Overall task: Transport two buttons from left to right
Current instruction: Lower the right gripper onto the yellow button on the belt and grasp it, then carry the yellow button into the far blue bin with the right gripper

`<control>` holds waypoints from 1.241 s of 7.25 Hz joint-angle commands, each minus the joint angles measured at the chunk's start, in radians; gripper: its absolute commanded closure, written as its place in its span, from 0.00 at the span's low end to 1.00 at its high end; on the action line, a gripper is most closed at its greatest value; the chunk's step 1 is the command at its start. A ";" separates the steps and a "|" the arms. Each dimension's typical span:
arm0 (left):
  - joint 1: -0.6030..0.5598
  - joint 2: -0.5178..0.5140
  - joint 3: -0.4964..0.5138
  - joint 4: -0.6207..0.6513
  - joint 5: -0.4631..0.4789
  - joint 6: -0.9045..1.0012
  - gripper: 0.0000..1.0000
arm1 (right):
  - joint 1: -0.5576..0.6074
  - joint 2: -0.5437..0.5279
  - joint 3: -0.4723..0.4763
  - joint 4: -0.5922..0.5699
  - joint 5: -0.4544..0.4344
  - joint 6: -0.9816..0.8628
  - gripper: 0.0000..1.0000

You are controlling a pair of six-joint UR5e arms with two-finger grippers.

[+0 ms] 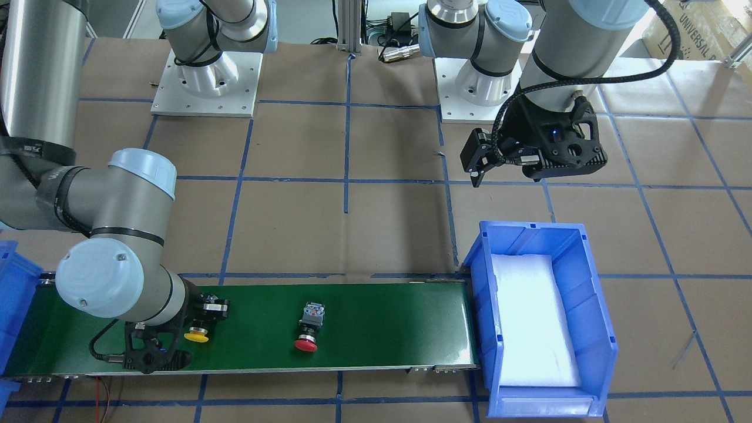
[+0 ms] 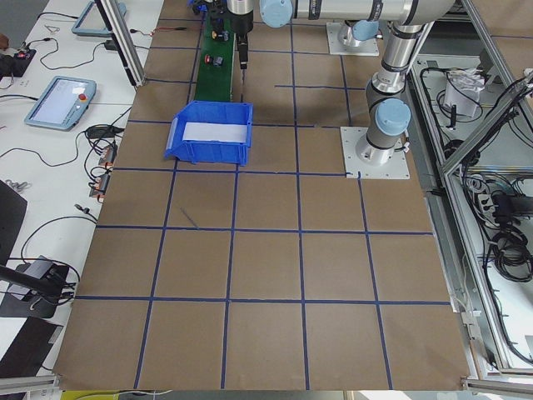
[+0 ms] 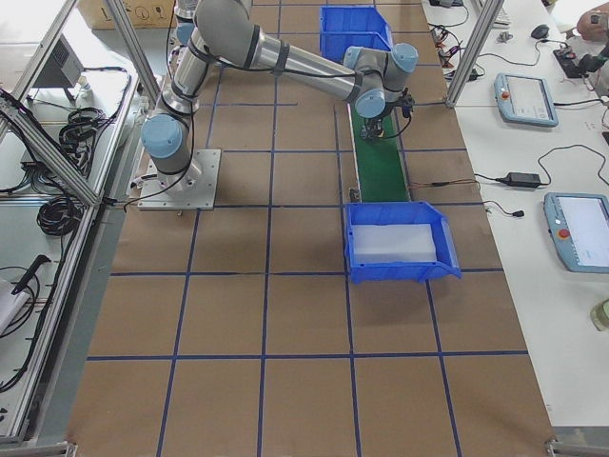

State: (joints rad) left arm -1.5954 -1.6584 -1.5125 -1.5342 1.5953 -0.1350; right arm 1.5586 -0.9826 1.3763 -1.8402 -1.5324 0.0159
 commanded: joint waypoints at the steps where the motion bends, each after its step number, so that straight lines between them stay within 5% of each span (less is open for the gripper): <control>1: 0.000 -0.001 0.000 0.000 0.000 0.000 0.00 | -0.006 -0.026 -0.067 0.024 0.041 -0.011 0.93; 3: 0.000 0.000 0.000 0.000 0.000 0.000 0.00 | -0.049 -0.097 -0.098 0.078 -0.044 -0.126 0.93; 9: 0.003 -0.004 0.003 0.006 -0.002 0.002 0.00 | -0.431 -0.134 -0.141 0.159 -0.061 -0.580 0.92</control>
State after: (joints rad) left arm -1.5917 -1.6622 -1.5101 -1.5268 1.5932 -0.1335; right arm 1.1921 -1.1248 1.2552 -1.6874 -1.5942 -0.5051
